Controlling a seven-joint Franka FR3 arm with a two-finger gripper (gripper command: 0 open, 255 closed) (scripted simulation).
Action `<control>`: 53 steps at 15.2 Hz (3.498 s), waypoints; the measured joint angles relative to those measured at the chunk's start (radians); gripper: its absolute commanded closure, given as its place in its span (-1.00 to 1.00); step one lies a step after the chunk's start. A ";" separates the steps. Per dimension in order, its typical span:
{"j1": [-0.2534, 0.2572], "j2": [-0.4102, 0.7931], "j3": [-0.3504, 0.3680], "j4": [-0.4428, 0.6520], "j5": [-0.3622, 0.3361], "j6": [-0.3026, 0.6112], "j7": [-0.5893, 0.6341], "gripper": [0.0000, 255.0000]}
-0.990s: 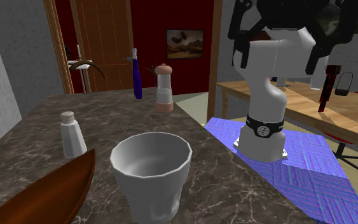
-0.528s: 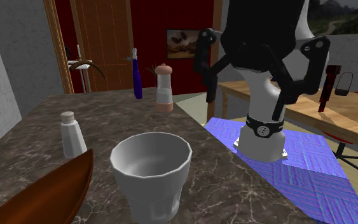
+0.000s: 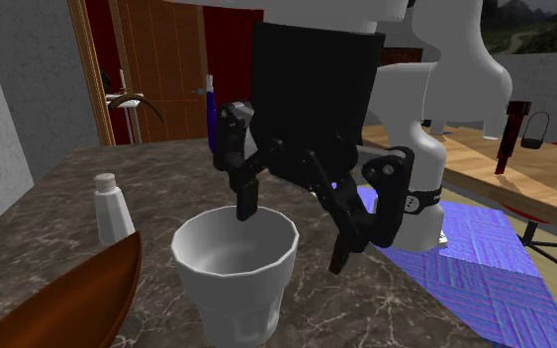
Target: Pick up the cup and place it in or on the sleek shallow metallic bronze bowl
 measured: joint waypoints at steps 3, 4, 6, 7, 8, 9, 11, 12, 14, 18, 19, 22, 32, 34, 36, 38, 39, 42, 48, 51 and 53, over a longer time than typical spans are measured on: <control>-0.004 0.032 -0.002 -0.008 -0.012 0.044 0.014 -1.00; -0.005 0.037 -0.003 -0.018 -0.014 0.059 0.016 -1.00; -0.008 0.053 -0.006 -0.028 -0.019 0.085 0.018 -1.00; -0.009 0.060 -0.007 -0.037 -0.021 0.101 0.020 -1.00; -0.010 0.065 -0.008 -0.041 -0.023 0.111 0.021 -1.00; -0.011 0.067 -0.009 -0.045 -0.024 0.116 0.020 -1.00; -0.011 0.068 -0.009 -0.047 -0.024 0.120 0.021 -1.00; -0.011 0.069 -0.009 -0.047 -0.025 0.121 0.022 -1.00; -0.011 0.069 -0.009 -0.047 -0.025 0.121 0.022 -1.00; -0.011 0.069 -0.009 -0.047 -0.025 0.121 0.022 1.00; -0.011 0.069 -0.009 -0.047 -0.025 0.121 0.022 1.00; -0.011 0.069 -0.009 -0.047 -0.025 0.122 0.022 1.00; -0.009 0.026 -0.008 -0.009 -0.014 0.041 0.004 1.00; -0.009 0.013 -0.008 0.004 -0.011 0.016 -0.002 1.00; -0.008 0.001 -0.007 0.016 -0.008 -0.009 -0.006 1.00; -0.005 -0.014 -0.004 0.029 -0.004 -0.036 -0.006 1.00; -0.006 -0.019 -0.005 0.041 -0.003 -0.053 -0.010 1.00; -0.006 -0.034 -0.006 0.067 0.000 -0.092 -0.020 1.00; -0.005 -0.055 -0.004 0.122 0.006 -0.168 -0.032 1.00; -0.018 -0.002 -0.021 0.206 0.004 -0.194 -0.065 1.00; -0.029 0.058 -0.034 0.290 0.003 -0.214 -0.093 1.00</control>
